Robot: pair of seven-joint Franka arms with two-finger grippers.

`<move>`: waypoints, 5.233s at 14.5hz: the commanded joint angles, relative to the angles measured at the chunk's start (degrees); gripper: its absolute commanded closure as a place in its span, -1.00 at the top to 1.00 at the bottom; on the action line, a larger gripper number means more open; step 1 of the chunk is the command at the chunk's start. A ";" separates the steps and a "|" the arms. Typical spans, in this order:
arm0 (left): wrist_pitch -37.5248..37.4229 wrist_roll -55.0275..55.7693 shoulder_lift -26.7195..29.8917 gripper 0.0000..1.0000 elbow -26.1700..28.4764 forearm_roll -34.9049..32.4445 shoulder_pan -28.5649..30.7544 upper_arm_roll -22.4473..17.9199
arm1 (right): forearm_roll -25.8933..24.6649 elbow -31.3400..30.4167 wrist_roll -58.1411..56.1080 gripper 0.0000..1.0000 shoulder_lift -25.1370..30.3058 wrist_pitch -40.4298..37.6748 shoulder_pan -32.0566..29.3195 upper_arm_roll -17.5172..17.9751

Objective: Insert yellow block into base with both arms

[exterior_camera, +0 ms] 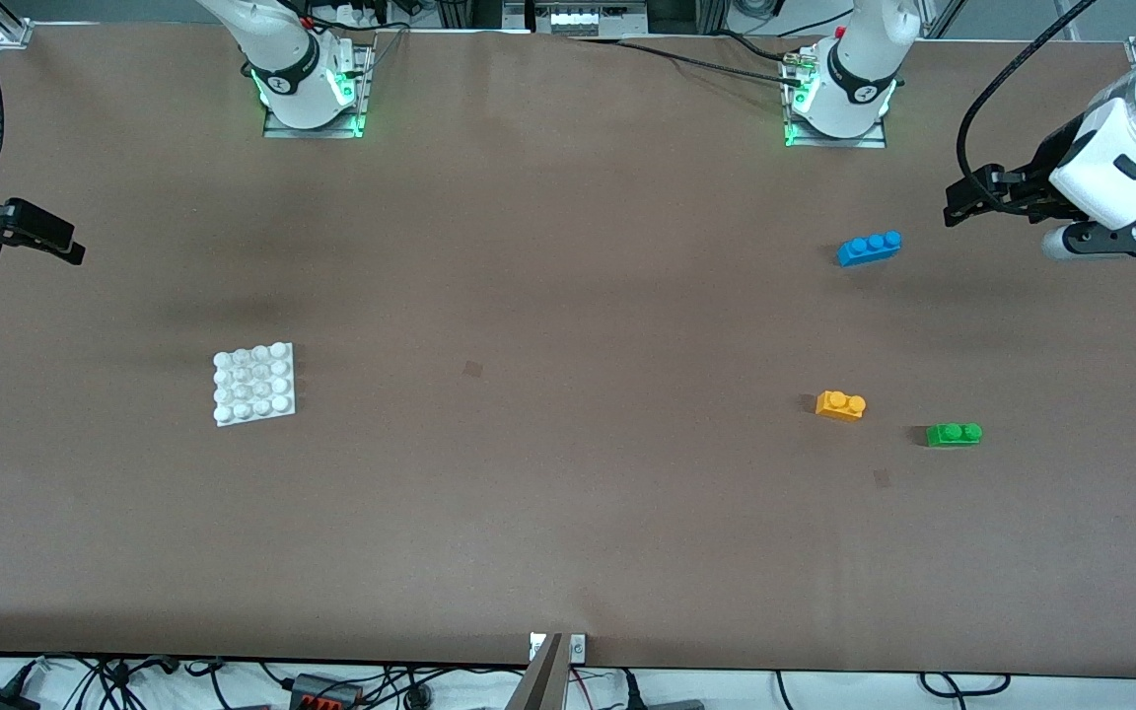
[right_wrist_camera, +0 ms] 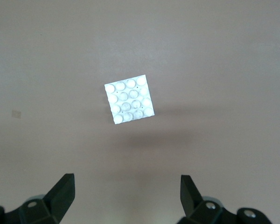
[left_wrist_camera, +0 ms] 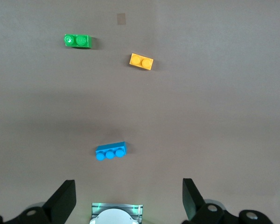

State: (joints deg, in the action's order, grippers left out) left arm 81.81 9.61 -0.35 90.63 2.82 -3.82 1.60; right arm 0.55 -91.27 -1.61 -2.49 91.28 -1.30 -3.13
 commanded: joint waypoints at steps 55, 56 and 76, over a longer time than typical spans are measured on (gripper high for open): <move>-0.16 -1.08 0.87 1.00 1.30 3.24 0.22 -0.28 | 9.64 -13.14 -8.67 0.32 -34.25 36.43 1.99 4.62; -0.25 -1.08 0.87 1.00 1.30 3.24 0.22 -0.28 | 9.64 -13.14 -8.58 0.32 -34.25 36.52 3.30 4.80; 32.39 -1.43 -10.19 1.00 18.06 2.45 -0.92 0.42 | 20.18 13.47 33.50 0.21 -52.44 41.00 37.06 4.98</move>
State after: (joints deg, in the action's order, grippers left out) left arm 105.05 9.60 -10.94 101.65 4.98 -4.51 2.04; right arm 19.06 -84.12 28.66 -47.85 130.75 33.58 2.23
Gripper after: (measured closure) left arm 0.000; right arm 0.370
